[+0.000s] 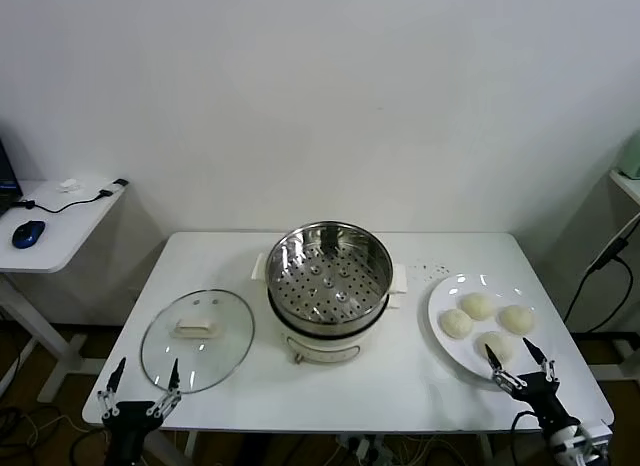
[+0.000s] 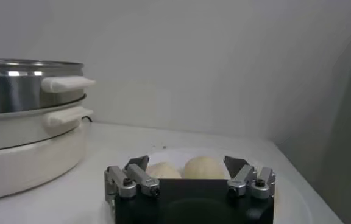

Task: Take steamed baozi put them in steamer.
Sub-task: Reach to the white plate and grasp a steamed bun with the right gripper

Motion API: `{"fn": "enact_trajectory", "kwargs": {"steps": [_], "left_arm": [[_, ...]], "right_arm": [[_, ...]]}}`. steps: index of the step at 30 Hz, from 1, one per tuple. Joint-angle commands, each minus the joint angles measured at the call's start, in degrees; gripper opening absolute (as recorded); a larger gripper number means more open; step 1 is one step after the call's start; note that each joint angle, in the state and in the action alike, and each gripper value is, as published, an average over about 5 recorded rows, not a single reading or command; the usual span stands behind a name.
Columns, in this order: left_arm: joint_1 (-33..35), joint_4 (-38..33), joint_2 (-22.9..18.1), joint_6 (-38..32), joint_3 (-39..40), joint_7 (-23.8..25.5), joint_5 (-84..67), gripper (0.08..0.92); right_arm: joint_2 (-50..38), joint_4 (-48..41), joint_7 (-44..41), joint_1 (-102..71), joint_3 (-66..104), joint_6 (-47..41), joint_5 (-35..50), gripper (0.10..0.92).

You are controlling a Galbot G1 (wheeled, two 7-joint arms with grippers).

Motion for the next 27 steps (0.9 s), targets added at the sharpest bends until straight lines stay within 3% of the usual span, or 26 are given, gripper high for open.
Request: {"fn": "enact_trajectory", "kwargs": {"steps": [1,7,12,19,27], "left_arm": [[0.35,-0.19,0.29,-0.38,0.05,-0.18,-0.33,0.823],[0.47,-0.08,0.22,-0.60,0.16,-0.18,-0.14,0.823],[0.55,-0.45,-0.12,-0.62,0.78,-0.13,0.89,0.823],[0.77,-0.11,-0.66,-0.73,1.33,-0.15,1.37,0.823],[0.17,0.89,-0.38,-0.38,0.57,-0.13,1.06,0.823]], "right_arm": [[-15.34,-2.49,-1.88,8.55,-4.70,-7.55,-4.41,0.823],[-37.36,-8.71,-10.79,20.52,-20.18,-16.45,-6.33,0.823],[-46.44,-18.65,-22.86,45.33,-46.24,-16.45,-7.47,0.823],[-43.54,-29.78,-37.94,86.11,-89.47,-13.41,-12.83,0.823],[-33.67,-40.28,-42.60,102.92,-110.58,-9.58,-16.50,0.823]]}}
